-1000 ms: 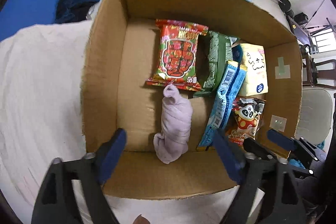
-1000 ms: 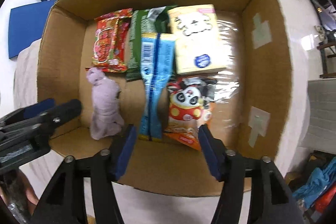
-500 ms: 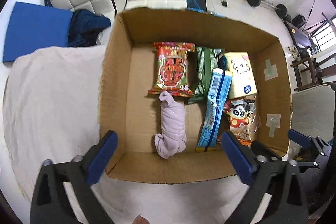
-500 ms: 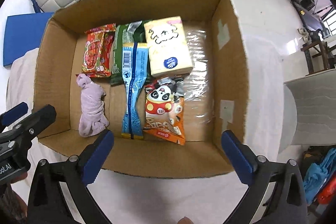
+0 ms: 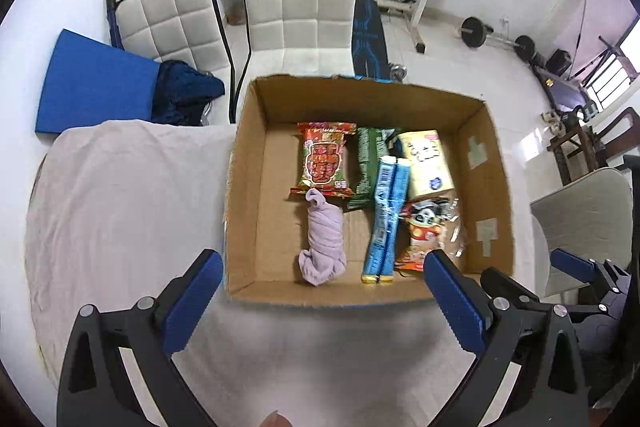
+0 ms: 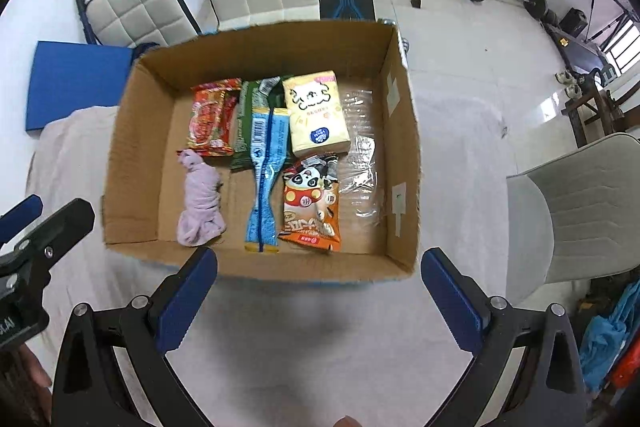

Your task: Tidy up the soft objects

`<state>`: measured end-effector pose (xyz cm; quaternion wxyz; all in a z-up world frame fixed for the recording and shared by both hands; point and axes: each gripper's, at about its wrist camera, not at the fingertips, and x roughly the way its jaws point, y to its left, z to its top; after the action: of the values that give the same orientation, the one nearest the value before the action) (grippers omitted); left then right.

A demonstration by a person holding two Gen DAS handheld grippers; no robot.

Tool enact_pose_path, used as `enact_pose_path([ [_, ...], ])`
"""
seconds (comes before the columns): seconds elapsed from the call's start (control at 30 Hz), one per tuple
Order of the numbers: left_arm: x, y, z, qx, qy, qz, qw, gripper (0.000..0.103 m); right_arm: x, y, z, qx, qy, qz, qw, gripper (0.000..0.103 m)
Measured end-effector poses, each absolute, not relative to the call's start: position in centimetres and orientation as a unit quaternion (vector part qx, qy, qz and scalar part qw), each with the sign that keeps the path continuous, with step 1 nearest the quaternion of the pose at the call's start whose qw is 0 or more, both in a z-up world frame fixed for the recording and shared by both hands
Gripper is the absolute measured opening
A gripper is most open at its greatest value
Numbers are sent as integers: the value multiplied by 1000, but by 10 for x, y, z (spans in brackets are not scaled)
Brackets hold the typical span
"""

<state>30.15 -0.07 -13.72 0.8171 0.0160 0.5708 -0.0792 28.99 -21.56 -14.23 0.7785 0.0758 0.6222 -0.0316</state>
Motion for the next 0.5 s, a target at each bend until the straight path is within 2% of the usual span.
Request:
enact_pose_path([
  [0.5, 183, 14, -17, 10, 504, -82, 860, 103, 165, -220, -5, 99, 537, -23, 837, 103],
])
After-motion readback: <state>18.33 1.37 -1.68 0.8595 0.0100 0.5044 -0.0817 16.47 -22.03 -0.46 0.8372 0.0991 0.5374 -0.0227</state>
